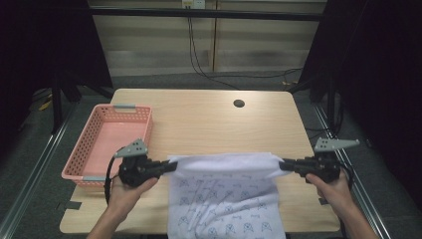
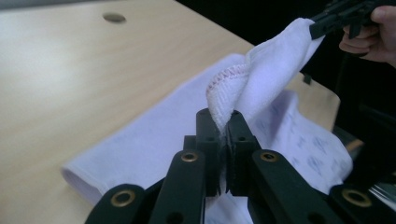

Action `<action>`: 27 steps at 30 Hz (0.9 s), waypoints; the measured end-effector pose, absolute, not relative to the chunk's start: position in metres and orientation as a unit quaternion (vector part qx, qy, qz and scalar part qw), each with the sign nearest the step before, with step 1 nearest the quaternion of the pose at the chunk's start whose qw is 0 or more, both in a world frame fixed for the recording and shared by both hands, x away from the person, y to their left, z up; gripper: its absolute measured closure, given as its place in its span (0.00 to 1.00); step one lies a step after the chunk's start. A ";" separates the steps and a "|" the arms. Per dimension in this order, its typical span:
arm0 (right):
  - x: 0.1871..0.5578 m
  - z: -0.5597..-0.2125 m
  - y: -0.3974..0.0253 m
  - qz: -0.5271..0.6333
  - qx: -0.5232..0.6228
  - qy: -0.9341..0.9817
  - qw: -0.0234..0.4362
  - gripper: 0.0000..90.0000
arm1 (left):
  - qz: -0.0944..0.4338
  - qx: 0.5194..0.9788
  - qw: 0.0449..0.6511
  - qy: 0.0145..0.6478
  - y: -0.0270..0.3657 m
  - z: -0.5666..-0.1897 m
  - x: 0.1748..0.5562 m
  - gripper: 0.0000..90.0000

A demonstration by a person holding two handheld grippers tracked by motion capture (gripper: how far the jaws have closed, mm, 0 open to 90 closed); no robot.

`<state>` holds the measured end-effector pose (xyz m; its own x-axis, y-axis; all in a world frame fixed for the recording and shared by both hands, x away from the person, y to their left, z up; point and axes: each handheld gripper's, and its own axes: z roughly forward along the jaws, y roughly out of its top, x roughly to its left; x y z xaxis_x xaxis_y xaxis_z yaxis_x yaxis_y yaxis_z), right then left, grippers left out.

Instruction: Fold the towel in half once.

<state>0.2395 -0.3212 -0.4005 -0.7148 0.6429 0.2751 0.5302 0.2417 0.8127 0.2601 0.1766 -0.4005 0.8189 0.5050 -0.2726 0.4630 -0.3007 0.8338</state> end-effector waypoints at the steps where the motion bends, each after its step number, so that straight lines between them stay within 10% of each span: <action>1: 0.232 -0.405 -0.321 0.489 0.373 0.787 0.054 0.93 | 0.010 0.806 0.507 0.305 0.177 -0.407 0.254 0.96; 27: 0.217 -0.493 -0.291 0.363 0.425 0.829 -0.017 0.94 | -0.025 0.853 0.379 0.359 0.155 -0.495 0.266 0.96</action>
<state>0.2169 -0.2909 -0.4931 -0.6388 0.6921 0.3361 0.7168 0.3766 0.5869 0.2663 0.1553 -0.4949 0.7410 0.5935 -0.3142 0.6311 -0.4555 0.6279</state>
